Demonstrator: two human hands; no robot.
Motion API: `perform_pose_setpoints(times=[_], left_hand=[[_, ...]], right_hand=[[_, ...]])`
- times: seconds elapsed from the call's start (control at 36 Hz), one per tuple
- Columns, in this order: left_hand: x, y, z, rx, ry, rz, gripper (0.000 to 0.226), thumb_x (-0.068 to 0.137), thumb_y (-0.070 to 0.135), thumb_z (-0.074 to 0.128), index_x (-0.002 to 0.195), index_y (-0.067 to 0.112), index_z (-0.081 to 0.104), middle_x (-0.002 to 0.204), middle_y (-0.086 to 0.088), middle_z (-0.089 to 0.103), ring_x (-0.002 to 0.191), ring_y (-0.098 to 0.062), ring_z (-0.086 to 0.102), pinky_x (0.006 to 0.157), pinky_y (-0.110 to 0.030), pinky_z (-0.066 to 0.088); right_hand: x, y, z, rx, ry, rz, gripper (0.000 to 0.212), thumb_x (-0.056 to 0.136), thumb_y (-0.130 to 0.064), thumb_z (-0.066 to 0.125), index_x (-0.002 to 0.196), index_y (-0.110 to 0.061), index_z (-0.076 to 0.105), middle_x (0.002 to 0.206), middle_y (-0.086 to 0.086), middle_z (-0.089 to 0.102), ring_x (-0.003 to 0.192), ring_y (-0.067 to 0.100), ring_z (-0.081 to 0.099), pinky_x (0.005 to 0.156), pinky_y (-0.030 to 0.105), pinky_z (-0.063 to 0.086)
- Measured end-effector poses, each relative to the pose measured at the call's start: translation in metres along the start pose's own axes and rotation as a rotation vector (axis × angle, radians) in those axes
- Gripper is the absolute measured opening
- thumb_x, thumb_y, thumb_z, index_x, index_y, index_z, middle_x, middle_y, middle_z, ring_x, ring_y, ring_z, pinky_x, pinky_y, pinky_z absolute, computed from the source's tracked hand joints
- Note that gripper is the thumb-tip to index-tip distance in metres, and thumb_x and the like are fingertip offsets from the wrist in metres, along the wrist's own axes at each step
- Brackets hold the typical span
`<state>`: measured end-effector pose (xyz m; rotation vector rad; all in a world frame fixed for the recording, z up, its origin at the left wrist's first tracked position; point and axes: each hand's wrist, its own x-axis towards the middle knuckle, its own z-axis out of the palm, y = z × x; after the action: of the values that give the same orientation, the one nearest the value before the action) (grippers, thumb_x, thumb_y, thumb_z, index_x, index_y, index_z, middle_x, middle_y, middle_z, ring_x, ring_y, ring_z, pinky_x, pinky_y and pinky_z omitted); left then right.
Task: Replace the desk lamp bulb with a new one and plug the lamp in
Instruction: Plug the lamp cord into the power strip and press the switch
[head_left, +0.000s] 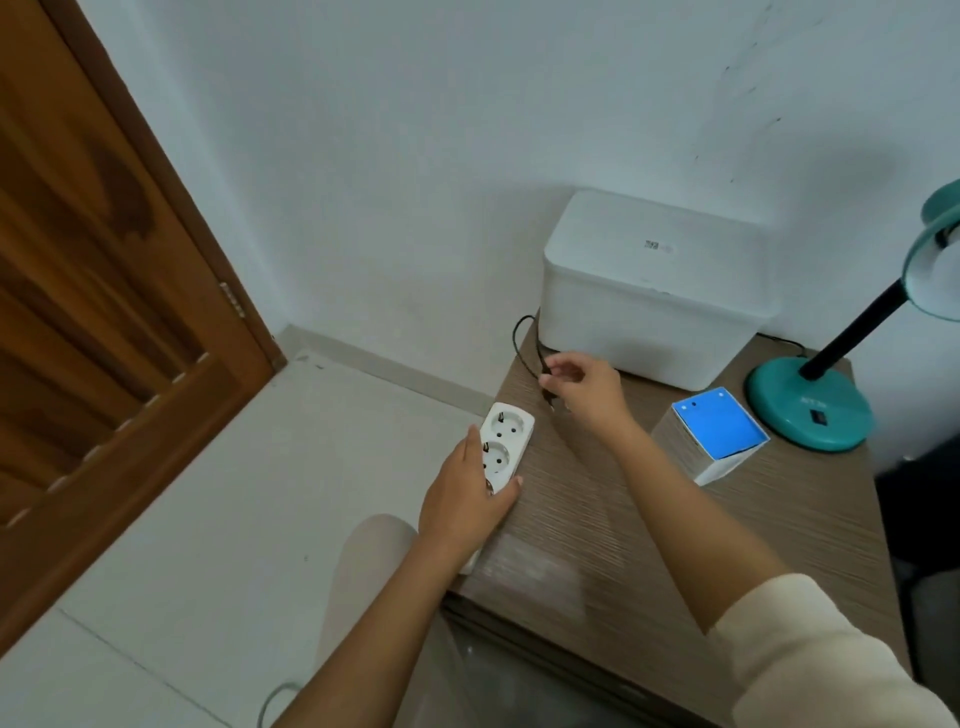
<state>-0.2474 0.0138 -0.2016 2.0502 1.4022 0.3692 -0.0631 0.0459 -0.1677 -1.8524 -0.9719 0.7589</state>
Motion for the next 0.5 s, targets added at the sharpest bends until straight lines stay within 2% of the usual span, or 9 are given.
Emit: perform_pose_setpoints(times=[0.06, 0.17, 0.28, 0.36, 0.5], left_hand=[[-0.001, 0.0, 0.0, -0.004, 0.004, 0.001, 0.083, 0.087, 0.05, 0.054, 0.148, 0.015, 0.009, 0.141, -0.001, 0.039, 0.124, -0.017, 0.043, 0.091, -0.032, 0.043], [0.0, 0.0, 0.0, -0.012, 0.011, -0.002, 0.083, 0.086, 0.05, 0.055, 0.148, 0.015, 0.012, 0.14, -0.001, 0.041, 0.122, -0.017, 0.045, 0.09, -0.031, 0.044], [0.0, -0.001, -0.001, -0.035, 0.005, -0.004, 0.083, 0.086, 0.049, 0.056, 0.148, 0.015, 0.011, 0.14, 0.0, 0.041, 0.122, -0.016, 0.045, 0.089, -0.029, 0.043], [-0.001, -0.001, -0.001, -0.05, 0.008, -0.001, 0.084, 0.087, 0.048, 0.056, 0.148, 0.015, 0.011, 0.141, -0.001, 0.04, 0.124, -0.016, 0.043, 0.09, -0.028, 0.04], [0.0, -0.002, 0.0, -0.064, 0.012, -0.005, 0.084, 0.086, 0.049, 0.057, 0.148, 0.016, 0.012, 0.141, 0.0, 0.041, 0.124, -0.016, 0.044, 0.091, -0.029, 0.041]], right_hand=[[-0.009, -0.013, -0.002, 0.129, -0.044, -0.067, 0.021, 0.077, -0.005, 0.074, 0.096, -0.013, 0.068, 0.082, -0.006, 0.06, 0.07, 0.001, 0.055, 0.064, 0.002, 0.046], [-0.021, -0.02, 0.005, 0.154, -0.206, -0.111, 0.024, 0.072, 0.0, 0.077, 0.083, -0.02, 0.068, 0.076, -0.007, 0.066, 0.062, -0.005, 0.063, 0.064, 0.007, 0.049], [-0.026, -0.006, 0.015, 0.148, -0.335, -0.091, 0.024, 0.071, 0.005, 0.075, 0.088, -0.012, 0.071, 0.079, -0.003, 0.072, 0.068, -0.001, 0.069, 0.068, 0.012, 0.053], [-0.029, 0.0, 0.016, 0.15, -0.342, -0.087, 0.021, 0.075, 0.006, 0.071, 0.092, -0.005, 0.07, 0.082, 0.0, 0.071, 0.069, -0.003, 0.069, 0.066, 0.01, 0.051], [-0.025, -0.001, 0.009, 0.092, -0.388, -0.109, 0.018, 0.078, 0.006, 0.068, 0.094, -0.003, 0.07, 0.085, 0.002, 0.071, 0.069, -0.007, 0.067, 0.066, 0.006, 0.049]])
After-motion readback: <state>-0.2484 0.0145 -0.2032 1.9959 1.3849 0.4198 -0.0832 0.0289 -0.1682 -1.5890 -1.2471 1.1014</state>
